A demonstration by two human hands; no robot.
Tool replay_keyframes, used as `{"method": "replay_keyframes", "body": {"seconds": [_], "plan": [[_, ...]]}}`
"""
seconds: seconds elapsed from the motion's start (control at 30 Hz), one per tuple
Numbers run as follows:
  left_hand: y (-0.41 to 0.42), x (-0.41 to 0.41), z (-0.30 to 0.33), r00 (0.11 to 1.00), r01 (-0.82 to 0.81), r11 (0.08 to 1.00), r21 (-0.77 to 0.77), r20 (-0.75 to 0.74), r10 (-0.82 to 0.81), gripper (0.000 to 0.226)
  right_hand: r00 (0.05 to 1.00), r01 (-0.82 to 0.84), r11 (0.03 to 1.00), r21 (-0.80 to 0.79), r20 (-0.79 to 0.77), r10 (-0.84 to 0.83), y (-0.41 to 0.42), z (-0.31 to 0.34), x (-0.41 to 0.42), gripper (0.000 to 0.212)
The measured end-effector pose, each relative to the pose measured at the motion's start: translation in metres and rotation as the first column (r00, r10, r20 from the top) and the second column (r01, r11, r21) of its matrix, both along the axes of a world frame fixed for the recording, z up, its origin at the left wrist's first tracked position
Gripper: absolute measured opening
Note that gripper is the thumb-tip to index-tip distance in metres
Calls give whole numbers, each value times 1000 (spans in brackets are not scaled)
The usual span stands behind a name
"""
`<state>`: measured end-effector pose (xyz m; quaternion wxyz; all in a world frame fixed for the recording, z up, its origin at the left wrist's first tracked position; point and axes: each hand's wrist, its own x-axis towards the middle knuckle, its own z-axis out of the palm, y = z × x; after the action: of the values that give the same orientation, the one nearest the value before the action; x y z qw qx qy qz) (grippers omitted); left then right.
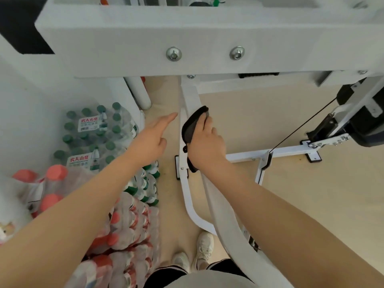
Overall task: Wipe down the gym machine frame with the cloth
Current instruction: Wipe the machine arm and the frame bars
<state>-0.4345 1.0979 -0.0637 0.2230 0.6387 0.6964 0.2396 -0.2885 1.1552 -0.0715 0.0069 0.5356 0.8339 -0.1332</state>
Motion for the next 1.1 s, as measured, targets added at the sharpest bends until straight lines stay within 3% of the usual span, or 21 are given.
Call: {"method": "replay_keyframes", "body": {"seconds": [0.17,0.33,0.6,0.73,0.83,1.1], "plan": [[21,5,-5,999,34,999,-8,8,-34,70,990,-76,996,-50,-122,69,-7,-3,15,85],[53,-5,-3,998,-3,1000,-8,68,4,73,997,-17,998,-65,-74,13,40,2,-26,87],[102,-30,2,992,94,995,44,81,-97,70,996,77,996,-47,43,-75,77,7,-61,86],[107,-23,-5,973,225,974,21,-61,-223,70,994,97,995,-28,45,-96,37,3,-26,81],[107,-24,-13,955,251,968,14,-167,-245,69,978,209,977,-44,28,-207,12,1,-12,64],[106,-28,-11,939,299,954,17,-186,-291,79,922,348,917,-196,-104,-372,65,6,-52,47]]}}
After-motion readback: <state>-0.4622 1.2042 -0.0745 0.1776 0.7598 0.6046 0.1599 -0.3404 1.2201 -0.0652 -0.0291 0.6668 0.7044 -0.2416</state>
